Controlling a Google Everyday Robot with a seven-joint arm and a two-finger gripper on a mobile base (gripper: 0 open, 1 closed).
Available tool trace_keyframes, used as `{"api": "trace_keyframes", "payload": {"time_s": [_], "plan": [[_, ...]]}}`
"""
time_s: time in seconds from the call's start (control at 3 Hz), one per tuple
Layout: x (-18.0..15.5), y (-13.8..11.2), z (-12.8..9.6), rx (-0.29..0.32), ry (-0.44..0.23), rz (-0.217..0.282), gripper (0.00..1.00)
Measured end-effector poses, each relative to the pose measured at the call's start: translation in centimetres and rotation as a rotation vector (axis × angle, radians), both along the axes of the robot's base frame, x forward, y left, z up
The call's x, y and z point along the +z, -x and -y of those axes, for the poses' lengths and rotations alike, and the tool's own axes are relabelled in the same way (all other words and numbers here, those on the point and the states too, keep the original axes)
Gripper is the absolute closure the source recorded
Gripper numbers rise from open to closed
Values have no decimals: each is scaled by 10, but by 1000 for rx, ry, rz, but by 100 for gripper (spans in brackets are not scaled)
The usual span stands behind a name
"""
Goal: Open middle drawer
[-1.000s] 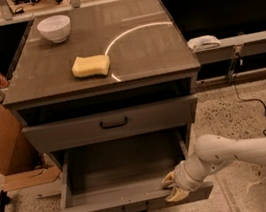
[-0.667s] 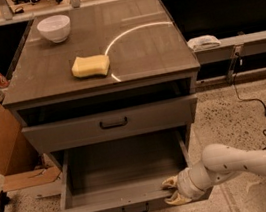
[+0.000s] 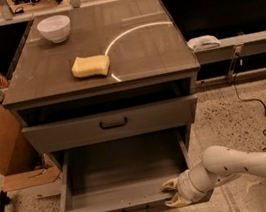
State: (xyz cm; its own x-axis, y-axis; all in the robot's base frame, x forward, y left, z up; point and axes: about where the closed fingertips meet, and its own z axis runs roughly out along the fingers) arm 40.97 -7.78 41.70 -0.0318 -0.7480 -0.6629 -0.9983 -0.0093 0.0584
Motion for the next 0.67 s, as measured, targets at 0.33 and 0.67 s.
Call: {"api": "trace_keyframes", "payload": {"time_s": [0.33, 0.67], "plan": [[0, 1, -1, 2, -1, -2, 37], [-1, 2, -2, 4, -2, -4, 15]]}}
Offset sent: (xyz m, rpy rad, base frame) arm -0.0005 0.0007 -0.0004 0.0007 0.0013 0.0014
